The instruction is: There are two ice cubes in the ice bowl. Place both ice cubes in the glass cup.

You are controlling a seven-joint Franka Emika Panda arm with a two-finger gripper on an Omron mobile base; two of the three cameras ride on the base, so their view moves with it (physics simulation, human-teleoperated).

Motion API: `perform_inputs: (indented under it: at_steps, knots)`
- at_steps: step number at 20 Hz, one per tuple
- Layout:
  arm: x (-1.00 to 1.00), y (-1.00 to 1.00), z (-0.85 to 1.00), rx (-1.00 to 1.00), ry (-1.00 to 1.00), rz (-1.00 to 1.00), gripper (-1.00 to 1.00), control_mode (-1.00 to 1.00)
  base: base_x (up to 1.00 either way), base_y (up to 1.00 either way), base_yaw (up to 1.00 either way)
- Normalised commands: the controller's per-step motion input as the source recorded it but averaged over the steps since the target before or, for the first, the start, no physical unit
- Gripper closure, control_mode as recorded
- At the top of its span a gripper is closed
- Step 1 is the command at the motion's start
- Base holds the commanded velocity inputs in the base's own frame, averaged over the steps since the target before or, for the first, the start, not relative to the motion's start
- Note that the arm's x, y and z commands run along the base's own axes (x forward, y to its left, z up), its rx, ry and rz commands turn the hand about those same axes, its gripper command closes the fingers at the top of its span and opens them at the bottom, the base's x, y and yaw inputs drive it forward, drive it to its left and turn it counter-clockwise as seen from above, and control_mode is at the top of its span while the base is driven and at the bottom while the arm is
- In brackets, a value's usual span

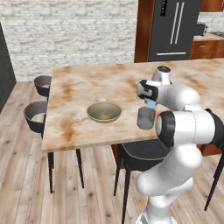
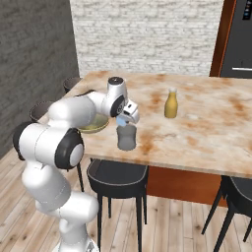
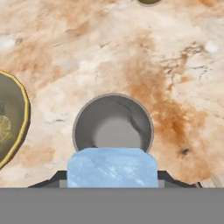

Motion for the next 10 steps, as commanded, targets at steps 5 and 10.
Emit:
perform_inputs:
  at_steps: [5,10]
  knots:
    - [0.08,0.00,-0.44,0.00,0.06,0.00,1.00,-1.00,0.00,0.00,0.00]
    - [0.12,0.00,-0.26,0.00,0.02,0.00,1.00,-1.00,0.00,0.00,0.00]
